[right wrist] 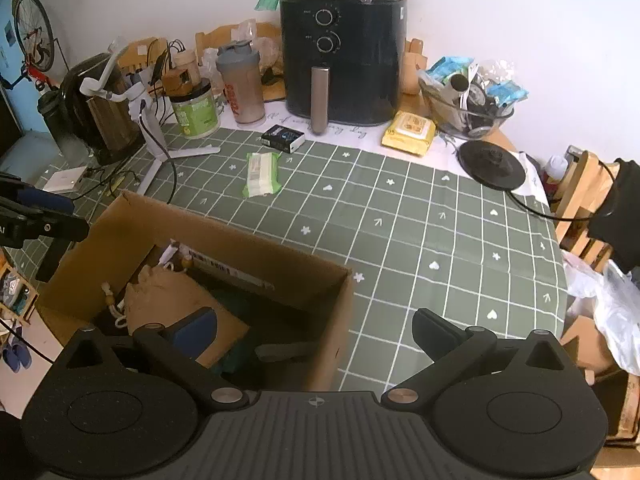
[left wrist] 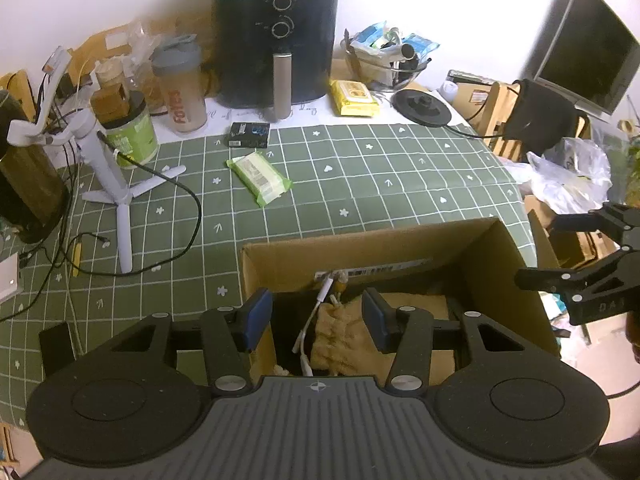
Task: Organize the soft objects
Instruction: 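Withdraw both grippers up and away from the box, then move the right gripper down toward the green-wrapped wipes pack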
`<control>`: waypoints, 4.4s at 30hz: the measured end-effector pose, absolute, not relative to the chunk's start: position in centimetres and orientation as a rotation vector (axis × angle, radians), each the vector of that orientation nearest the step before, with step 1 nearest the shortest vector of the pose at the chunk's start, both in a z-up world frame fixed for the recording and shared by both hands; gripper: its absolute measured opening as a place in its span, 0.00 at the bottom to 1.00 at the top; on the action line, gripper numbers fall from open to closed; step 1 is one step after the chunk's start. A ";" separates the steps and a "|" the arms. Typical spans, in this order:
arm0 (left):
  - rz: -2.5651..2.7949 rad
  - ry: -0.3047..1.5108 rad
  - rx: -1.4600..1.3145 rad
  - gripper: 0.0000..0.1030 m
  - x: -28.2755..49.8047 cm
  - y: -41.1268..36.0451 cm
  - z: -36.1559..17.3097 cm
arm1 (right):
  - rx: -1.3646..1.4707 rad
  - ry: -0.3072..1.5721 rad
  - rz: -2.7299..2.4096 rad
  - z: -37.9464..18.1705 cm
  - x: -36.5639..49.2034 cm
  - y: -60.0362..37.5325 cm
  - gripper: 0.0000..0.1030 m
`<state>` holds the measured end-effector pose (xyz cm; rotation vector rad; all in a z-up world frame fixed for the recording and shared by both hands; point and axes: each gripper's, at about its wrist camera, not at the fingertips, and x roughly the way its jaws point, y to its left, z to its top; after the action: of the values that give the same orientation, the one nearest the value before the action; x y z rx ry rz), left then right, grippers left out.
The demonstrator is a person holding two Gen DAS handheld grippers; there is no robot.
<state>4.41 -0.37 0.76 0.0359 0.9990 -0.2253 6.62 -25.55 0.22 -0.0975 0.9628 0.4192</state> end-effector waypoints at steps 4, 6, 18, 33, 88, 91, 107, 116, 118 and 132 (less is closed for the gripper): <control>-0.225 0.998 0.057 0.47 4.9 -0.3 0.5 | -0.095 0.958 0.414 0.1 7.1 -25.5 1.00; -0.224 0.999 0.062 0.47 5.2 -0.2 0.4 | -0.098 0.965 0.405 0.0 7.3 -25.5 1.00; -0.197 0.914 0.088 0.73 6.7 0.3 0.7 | -0.131 0.944 0.371 -0.6 8.6 -25.1 1.00; -0.211 0.902 0.091 0.74 8.9 1.4 0.3 | -0.179 0.883 0.355 -1.1 11.2 -25.3 1.00; -0.160 1.018 -0.023 0.74 12.7 5.6 -1.3 | -0.208 0.965 0.675 -3.2 25.1 -17.9 1.00; -0.163 1.023 -0.030 0.74 12.5 5.8 -1.3 | -0.225 0.970 0.684 -3.5 25.6 -16.8 1.00; -0.124 1.028 -0.093 0.74 11.3 7.3 -1.8 | -0.284 1.026 0.680 -6.0 28.4 -12.4 1.00; -0.102 1.033 -0.135 0.74 10.7 8.1 -2.2 | -0.331 1.055 0.745 -7.6 29.7 -10.5 1.00; -0.094 1.037 -0.140 0.74 10.4 8.4 -2.3 | -0.347 1.060 0.762 -8.1 30.0 -9.9 1.00; -0.019 1.061 -0.223 0.74 8.6 11.0 -3.2 | -0.395 1.080 0.885 -13.1 32.0 -5.9 1.00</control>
<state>8.61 11.04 -3.16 -0.2228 1.0610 -0.0187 31.97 -5.87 -13.09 -0.3949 1.0799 0.8846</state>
